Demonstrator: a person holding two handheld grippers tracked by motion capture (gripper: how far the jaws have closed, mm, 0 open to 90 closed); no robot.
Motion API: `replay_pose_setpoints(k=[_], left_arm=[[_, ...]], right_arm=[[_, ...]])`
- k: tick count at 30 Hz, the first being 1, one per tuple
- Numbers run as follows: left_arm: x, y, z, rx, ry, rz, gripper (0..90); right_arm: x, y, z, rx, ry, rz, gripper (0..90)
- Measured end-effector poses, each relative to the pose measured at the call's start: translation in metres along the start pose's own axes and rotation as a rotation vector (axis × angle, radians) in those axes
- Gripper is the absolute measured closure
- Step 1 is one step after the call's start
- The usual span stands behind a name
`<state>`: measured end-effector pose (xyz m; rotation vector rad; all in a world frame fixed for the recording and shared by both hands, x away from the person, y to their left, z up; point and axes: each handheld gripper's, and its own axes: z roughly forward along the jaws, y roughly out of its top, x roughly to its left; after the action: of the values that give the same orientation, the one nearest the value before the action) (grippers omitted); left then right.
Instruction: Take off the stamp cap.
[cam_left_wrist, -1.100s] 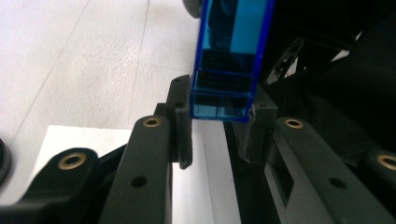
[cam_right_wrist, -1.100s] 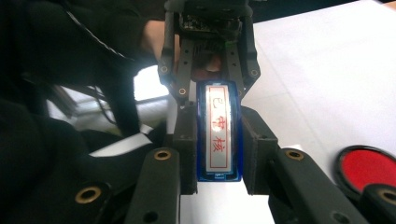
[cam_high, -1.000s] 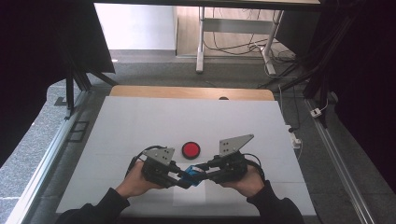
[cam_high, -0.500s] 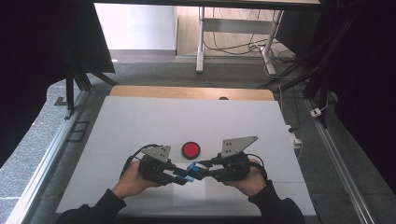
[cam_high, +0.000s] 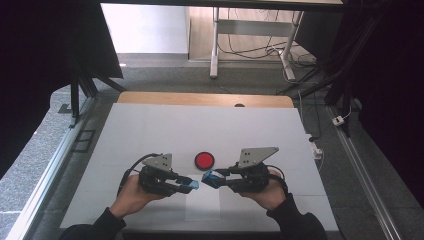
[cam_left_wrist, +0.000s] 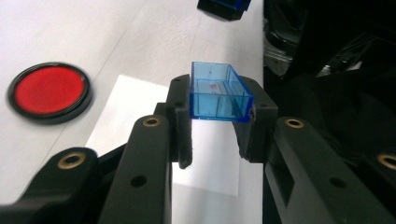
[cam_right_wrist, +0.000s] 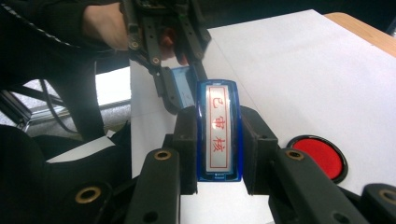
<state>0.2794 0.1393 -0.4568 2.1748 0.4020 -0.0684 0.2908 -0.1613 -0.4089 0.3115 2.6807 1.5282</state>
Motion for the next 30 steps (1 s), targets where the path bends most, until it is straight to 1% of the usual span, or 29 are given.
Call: replay_pose_setpoints(k=[1,5,8,10,12,15,18,20,21,24,28,30], left_arm=[[-0.001,-0.001,-0.002,0.007,0.01,-0.003,69.1],[-0.005,-0.006,-0.012,-0.006,0.047,-0.026,69.1],[-0.011,-0.012,-0.021,-0.005,0.099,-0.038,69.0],[-0.015,-0.017,-0.027,-0.017,0.141,-0.064,69.0],[-0.018,-0.022,-0.035,-0.036,0.156,-0.101,69.0],[-0.021,-0.03,-0.045,-0.06,0.188,-0.141,69.0],[-0.023,-0.039,-0.053,-0.065,0.218,-0.188,69.0],[-0.026,-0.044,-0.056,-0.057,0.246,-0.217,68.8],[-0.027,-0.046,-0.058,-0.057,0.25,-0.226,68.8],[-0.031,-0.054,-0.065,-0.061,0.287,-0.247,68.9],[-0.036,-0.064,-0.074,-0.081,0.308,-0.276,68.9],[-0.04,-0.07,-0.078,-0.081,0.336,-0.282,68.9]], right_arm=[[0.0,0.0,0.0,0.001,-0.005,0.0,70.8],[-0.002,0.0,-0.002,-0.002,-0.025,0.015,70.7],[-0.003,-0.001,-0.002,0.0,-0.038,0.028,70.8],[-0.004,-0.001,-0.002,-0.002,-0.046,0.033,70.8],[-0.004,-0.001,-0.002,-0.002,-0.052,0.038,70.8],[-0.005,-0.001,-0.002,0.0,-0.063,0.05,70.8],[-0.006,-0.001,-0.001,0.01,-0.072,0.051,70.8],[-0.006,-0.001,0.0,0.011,-0.075,0.054,70.7],[-0.006,0.0,0.0,0.012,-0.075,0.057,70.8],[-0.008,-0.001,0.0,0.011,-0.079,0.063,70.7],[-0.008,-0.001,0.001,0.011,-0.085,0.068,70.7],[-0.008,0.0,0.001,0.014,-0.085,0.07,70.7]])
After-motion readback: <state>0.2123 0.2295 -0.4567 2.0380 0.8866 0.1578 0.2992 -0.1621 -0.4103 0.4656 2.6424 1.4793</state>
